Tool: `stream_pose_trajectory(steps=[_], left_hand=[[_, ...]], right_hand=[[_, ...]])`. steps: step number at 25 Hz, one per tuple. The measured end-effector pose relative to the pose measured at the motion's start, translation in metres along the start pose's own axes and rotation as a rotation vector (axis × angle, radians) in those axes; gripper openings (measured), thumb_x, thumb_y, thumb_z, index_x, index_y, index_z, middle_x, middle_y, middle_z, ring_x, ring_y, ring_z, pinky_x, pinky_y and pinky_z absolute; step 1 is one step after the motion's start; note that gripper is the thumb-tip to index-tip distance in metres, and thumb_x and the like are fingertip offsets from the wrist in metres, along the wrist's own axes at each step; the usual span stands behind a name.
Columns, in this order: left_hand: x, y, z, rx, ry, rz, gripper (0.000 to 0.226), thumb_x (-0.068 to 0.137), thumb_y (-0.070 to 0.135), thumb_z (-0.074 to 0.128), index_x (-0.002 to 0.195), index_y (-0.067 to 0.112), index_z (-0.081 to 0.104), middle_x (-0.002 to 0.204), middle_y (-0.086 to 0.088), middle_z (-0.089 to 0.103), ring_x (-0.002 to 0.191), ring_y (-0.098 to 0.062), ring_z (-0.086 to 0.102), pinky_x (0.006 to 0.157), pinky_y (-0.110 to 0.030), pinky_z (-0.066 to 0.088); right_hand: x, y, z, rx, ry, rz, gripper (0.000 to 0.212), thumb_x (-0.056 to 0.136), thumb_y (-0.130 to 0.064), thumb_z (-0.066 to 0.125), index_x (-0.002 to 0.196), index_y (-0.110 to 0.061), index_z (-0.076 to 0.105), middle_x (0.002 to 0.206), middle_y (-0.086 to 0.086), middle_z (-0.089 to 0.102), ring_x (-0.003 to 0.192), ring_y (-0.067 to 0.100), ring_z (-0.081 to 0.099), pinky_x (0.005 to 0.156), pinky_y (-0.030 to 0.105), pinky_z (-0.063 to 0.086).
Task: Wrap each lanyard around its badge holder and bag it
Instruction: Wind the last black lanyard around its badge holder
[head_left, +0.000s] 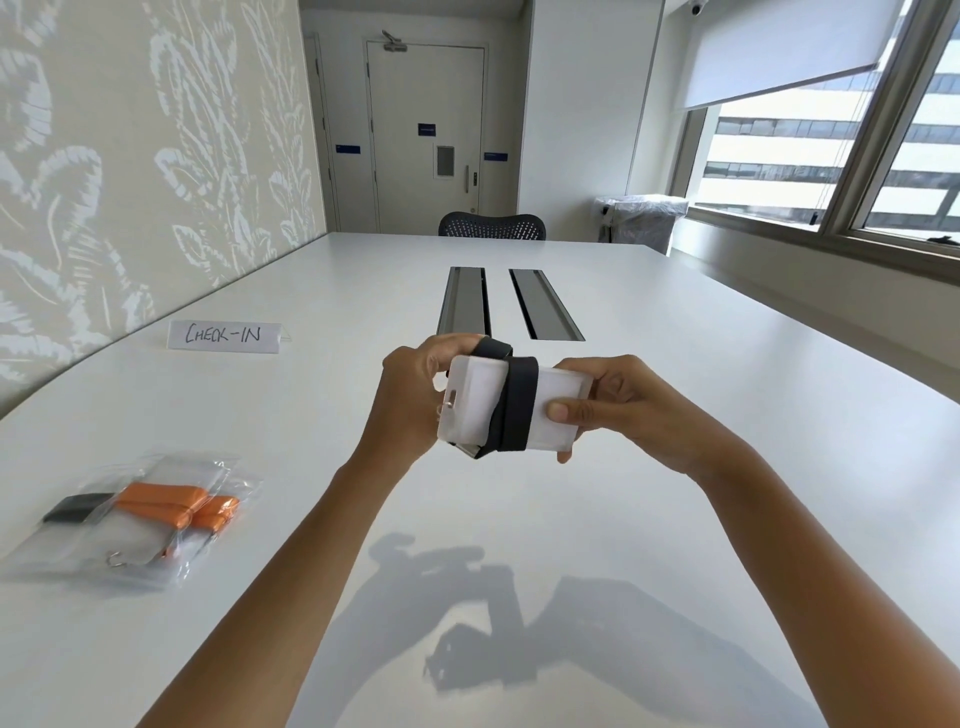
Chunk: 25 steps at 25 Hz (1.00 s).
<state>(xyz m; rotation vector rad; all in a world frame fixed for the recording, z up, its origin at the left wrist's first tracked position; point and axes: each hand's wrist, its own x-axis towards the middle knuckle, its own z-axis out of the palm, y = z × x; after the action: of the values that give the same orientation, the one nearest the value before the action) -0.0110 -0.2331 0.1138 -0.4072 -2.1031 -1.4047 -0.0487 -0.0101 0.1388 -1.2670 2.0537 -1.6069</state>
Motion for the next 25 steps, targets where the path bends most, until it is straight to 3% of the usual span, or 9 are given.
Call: stream_pose_trajectory(steps=[3,4,6,8,11,15,20,22,25], left_hand=[[-0.002,-0.001,0.005,0.098,0.055,0.038,0.05,0.063,0.002,0.052,0.069,0.05,0.062,0.062,0.028,0.06,0.061,0.002,0.054,0.054,-0.007,0.038],[-0.003,-0.001,0.008,0.117,0.062,0.019,0.048,0.062,0.003,0.051,0.056,0.05,0.055,0.049,0.025,0.05,0.052,-0.003,0.042,0.049,-0.007,0.032],[-0.005,-0.003,0.014,0.113,0.079,-0.042,0.045,0.069,0.003,0.06,0.049,0.04,0.046,0.044,0.015,0.041,0.05,-0.006,0.028,0.047,-0.009,0.027],[-0.008,-0.008,0.021,0.111,0.109,-0.061,0.044,0.078,0.004,0.07,0.058,0.034,0.044,0.049,0.014,0.042,0.052,-0.004,0.034,0.049,-0.01,0.029],[-0.008,-0.011,0.029,0.084,0.132,-0.084,0.019,0.084,0.012,0.069,0.082,0.022,0.053,0.067,0.014,0.055,0.064,0.003,0.049,0.058,-0.01,0.033],[-0.013,-0.013,0.036,0.006,0.119,-0.137,0.031,0.093,0.023,0.06,0.115,0.025,0.038,0.085,0.003,0.071,0.083,-0.006,0.063,0.07,-0.011,0.042],[-0.017,-0.013,0.045,0.065,0.061,-0.092,0.007,0.102,0.025,0.043,0.107,0.026,0.048,0.073,0.005,0.064,0.065,0.002,0.055,0.057,-0.012,0.033],[-0.017,-0.011,0.049,0.085,0.027,-0.067,0.01,0.102,0.027,0.041,0.102,0.024,0.051,0.073,0.004,0.057,0.067,-0.004,0.058,0.063,-0.015,0.034],[-0.018,-0.012,0.052,0.195,-0.023,-0.078,0.012,0.099,0.034,0.045,0.105,0.025,0.05,0.077,0.0,0.06,0.074,-0.008,0.055,0.083,-0.033,0.033]], right_hand=[[0.001,-0.002,-0.001,0.008,0.027,-0.023,0.015,0.091,-0.001,0.06,0.101,0.009,0.064,0.086,0.015,0.064,0.069,0.032,0.059,0.067,0.036,0.055],[0.001,-0.001,-0.002,0.009,0.051,-0.028,0.016,0.09,-0.002,0.061,0.101,0.009,0.064,0.086,0.016,0.064,0.068,0.031,0.06,0.067,0.035,0.055],[0.002,0.001,-0.004,0.026,0.12,-0.032,0.021,0.089,-0.004,0.062,0.105,0.01,0.064,0.087,0.02,0.063,0.064,0.027,0.062,0.066,0.033,0.056],[0.004,0.005,-0.004,0.05,0.19,-0.027,0.021,0.09,-0.004,0.062,0.105,0.009,0.064,0.088,0.02,0.063,0.063,0.026,0.062,0.066,0.034,0.057],[0.006,0.012,-0.002,0.075,0.249,-0.016,0.018,0.092,-0.007,0.061,0.105,0.006,0.066,0.089,0.021,0.064,0.065,0.029,0.062,0.067,0.035,0.056],[0.008,0.013,0.001,0.188,0.34,-0.026,0.025,0.093,-0.01,0.061,0.111,0.005,0.066,0.096,0.021,0.065,0.075,0.027,0.061,0.068,0.034,0.056],[0.008,0.01,-0.005,0.207,0.498,-0.004,0.025,0.093,-0.006,0.059,0.112,0.01,0.062,0.096,0.022,0.058,0.073,0.027,0.058,0.066,0.035,0.058],[0.007,0.009,-0.006,0.187,0.521,0.014,0.024,0.094,-0.006,0.059,0.111,0.011,0.062,0.095,0.022,0.058,0.073,0.028,0.057,0.065,0.034,0.058],[0.007,0.006,-0.006,0.139,0.548,0.034,0.023,0.094,-0.005,0.059,0.11,0.011,0.062,0.095,0.022,0.057,0.07,0.027,0.056,0.064,0.034,0.059]])
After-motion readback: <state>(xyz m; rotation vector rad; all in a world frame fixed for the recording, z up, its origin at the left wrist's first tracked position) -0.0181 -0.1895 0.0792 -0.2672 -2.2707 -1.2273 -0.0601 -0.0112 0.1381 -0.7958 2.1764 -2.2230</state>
